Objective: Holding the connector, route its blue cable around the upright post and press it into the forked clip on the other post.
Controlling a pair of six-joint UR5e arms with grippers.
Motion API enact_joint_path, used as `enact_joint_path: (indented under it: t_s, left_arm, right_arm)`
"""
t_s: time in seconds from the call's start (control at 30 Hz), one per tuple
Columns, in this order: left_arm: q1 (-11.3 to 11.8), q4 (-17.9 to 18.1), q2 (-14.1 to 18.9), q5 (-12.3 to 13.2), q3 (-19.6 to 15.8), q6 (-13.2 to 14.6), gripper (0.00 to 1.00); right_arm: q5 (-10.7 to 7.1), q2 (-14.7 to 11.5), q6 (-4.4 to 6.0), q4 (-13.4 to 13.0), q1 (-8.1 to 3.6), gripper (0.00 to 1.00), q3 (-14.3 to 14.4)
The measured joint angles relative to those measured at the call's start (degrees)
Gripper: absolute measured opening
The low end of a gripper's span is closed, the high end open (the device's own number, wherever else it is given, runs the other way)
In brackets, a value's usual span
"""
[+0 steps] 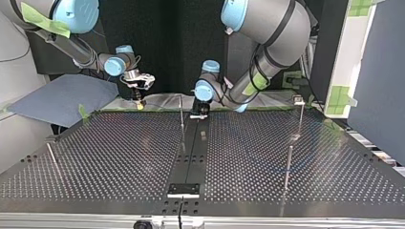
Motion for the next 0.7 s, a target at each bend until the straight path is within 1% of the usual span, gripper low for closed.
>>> enact_joint_path:
  t_s: [0.13,0.27,0.37,0.47,0.7]
  left_arm:
    - [-0.2,-2.2,0.1,-0.8,0.0,1.3,1.0]
    - [-0.8,-4.6,0.2,-2.9,0.0,2.5,1.0]
    - [-1.6,-5.8,0.9,-4.3,-0.6,2.7,1.0]
    - [-2.2,-5.4,2.4,-5.3,-2.1,2.6,1.0]
    - [-3.5,-2.1,6.2,-5.1,-5.8,2.7,1.0]
  right_arm:
    - [-0.01,0.0,0.0,0.0,0.0,0.0,0.0]
    - [-0.01,0.1,0.0,0.1,0.07,0.0,0.0]
    - [-0.01,0.1,0.0,0.1,0.13,0.0,0.0]
    - [-0.01,0.1,-0.1,0.2,0.14,0.0,0.0]
    - [-0.01,0.2,-0.3,0.5,0.28,0.0,0.0]
